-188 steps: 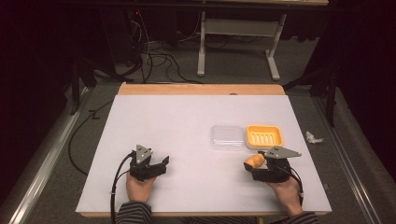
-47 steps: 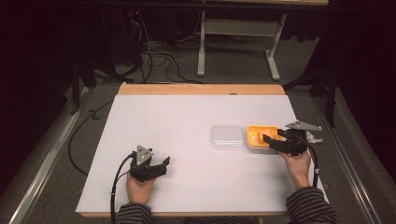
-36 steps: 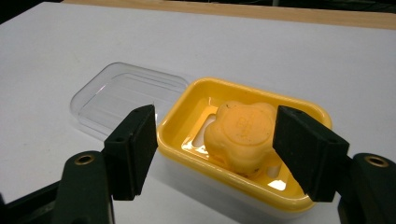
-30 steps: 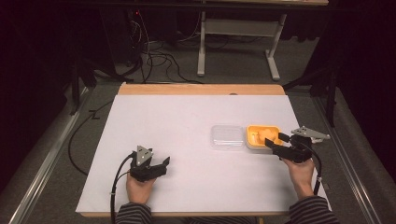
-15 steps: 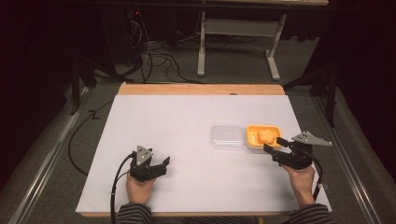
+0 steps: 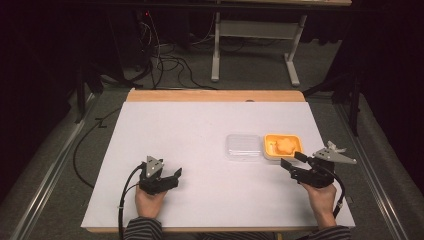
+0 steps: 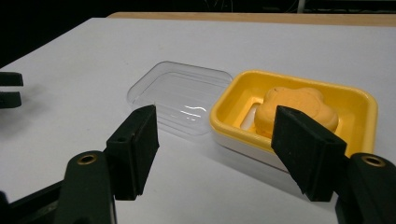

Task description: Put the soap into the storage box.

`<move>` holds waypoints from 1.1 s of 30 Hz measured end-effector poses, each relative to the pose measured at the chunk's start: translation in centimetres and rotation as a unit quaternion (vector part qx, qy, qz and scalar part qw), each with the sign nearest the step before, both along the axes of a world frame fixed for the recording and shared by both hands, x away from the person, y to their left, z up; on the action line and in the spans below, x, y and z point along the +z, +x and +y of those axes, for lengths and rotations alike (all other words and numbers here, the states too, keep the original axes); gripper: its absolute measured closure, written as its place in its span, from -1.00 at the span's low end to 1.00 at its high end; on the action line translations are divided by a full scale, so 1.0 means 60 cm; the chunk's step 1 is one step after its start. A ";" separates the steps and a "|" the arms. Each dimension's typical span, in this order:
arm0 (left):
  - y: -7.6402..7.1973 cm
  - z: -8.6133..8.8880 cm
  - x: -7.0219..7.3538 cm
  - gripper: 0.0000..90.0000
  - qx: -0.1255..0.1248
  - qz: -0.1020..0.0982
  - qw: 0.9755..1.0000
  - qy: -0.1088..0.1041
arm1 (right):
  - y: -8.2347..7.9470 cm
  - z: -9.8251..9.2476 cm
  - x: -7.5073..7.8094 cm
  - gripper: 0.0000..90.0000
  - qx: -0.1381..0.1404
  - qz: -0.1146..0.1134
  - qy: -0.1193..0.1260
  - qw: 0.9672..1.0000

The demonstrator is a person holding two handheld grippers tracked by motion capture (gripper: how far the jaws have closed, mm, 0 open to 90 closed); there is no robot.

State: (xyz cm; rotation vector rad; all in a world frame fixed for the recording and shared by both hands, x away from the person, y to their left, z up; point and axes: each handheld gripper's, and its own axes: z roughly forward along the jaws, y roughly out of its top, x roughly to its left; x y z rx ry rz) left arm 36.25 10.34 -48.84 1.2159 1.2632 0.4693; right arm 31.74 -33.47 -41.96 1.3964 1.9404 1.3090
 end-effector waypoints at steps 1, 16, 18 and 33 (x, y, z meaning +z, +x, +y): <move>0.000 0.000 0.000 -0.50 0.000 0.000 1.000 0.000 | -0.001 0.000 0.000 -0.28 0.000 0.000 0.000 1.000; 0.000 0.000 0.000 -0.50 0.000 -0.001 1.000 -0.001 | -0.011 0.013 -0.008 -0.28 0.009 0.006 -0.004 1.000; 0.000 0.000 0.000 -0.50 0.000 -0.001 1.000 -0.001 | -0.011 0.015 -0.009 -0.28 0.011 0.007 -0.004 1.000; 0.000 0.000 0.000 -0.50 -0.001 0.000 1.000 0.001 | -0.013 0.046 -0.024 -0.27 0.034 0.013 -0.009 0.999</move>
